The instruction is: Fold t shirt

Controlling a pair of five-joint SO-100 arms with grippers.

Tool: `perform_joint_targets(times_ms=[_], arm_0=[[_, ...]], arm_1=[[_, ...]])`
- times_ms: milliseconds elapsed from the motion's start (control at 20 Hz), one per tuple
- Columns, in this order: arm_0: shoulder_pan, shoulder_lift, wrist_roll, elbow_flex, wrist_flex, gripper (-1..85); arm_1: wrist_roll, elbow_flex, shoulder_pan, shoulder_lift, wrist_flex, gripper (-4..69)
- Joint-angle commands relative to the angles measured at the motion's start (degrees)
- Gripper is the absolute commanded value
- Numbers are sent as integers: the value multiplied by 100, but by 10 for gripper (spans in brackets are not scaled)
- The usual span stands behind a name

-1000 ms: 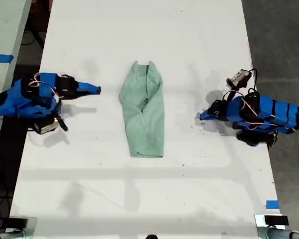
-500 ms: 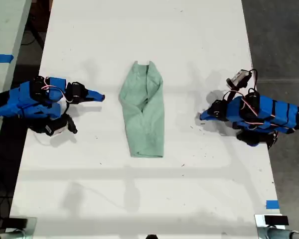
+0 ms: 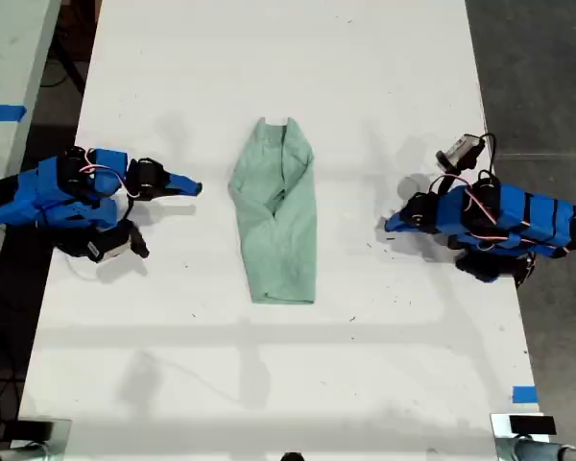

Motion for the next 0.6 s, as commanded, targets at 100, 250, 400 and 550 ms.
perform_joint_targets(times_ms=[100, 250, 400, 550], arm_0=[[-114, 26, -97, 53, 35, -1], [-123, 26, -97, 53, 35, -1], [-123, 26, -97, 53, 35, -1], [-123, 26, -97, 53, 44, -1]], arm_1=[[-176, 308, -53, 79, -26, -19], [-422, 290, -141, 79, -114, -19], [-501, 290, -176, 79, -149, -19], [-62, 308, -88, 79, 0, -19]])
